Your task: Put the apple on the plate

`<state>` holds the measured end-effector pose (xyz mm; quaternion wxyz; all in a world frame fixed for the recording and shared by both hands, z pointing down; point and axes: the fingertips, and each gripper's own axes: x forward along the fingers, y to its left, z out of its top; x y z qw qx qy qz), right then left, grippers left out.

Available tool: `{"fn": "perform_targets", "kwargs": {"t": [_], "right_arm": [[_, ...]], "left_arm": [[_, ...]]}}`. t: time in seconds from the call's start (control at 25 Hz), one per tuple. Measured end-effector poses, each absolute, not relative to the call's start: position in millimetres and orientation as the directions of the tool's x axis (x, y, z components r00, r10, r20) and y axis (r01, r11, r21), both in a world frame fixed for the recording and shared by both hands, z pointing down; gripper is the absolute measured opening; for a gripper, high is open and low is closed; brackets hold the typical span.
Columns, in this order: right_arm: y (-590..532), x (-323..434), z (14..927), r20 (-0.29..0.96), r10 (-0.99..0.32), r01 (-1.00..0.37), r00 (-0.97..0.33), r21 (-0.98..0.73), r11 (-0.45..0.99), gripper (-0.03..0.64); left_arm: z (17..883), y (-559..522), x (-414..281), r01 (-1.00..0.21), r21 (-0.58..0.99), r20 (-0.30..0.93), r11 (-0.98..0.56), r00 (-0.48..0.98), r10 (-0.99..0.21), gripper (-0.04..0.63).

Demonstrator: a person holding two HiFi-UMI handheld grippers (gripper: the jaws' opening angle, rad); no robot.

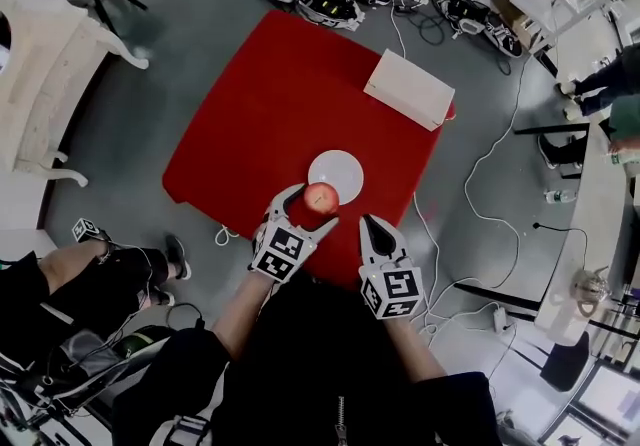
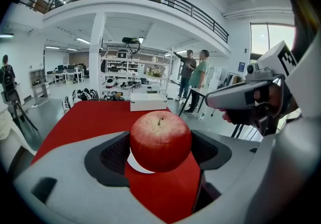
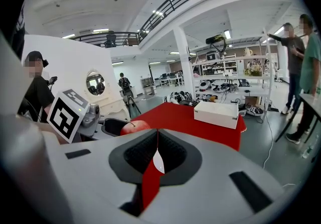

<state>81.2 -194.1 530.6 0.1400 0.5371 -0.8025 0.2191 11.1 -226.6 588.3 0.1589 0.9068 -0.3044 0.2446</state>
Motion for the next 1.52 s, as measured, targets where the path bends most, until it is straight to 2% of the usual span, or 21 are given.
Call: {"fn": "perform_targets", "kwargs": {"t": [0.96, 1.52], "right_arm": [[-211.5, 105.1, 541.5, 0.483, -0.776, -0.914, -0.406, -0.222, 0.340, 0.012], [-203.7, 123.7, 551.4, 0.517, -0.767, -0.925, -0.380, -0.221, 0.309, 0.012]], "left_arm": [[617.7, -241.4, 33.3, -0.650, 0.158, 0.591, -0.744, 0.666, -0.456, 0.383], [692.8, -287.5, 40.1, -0.730, 0.076, 0.624, -0.679, 0.566, -0.539, 0.383]]}}
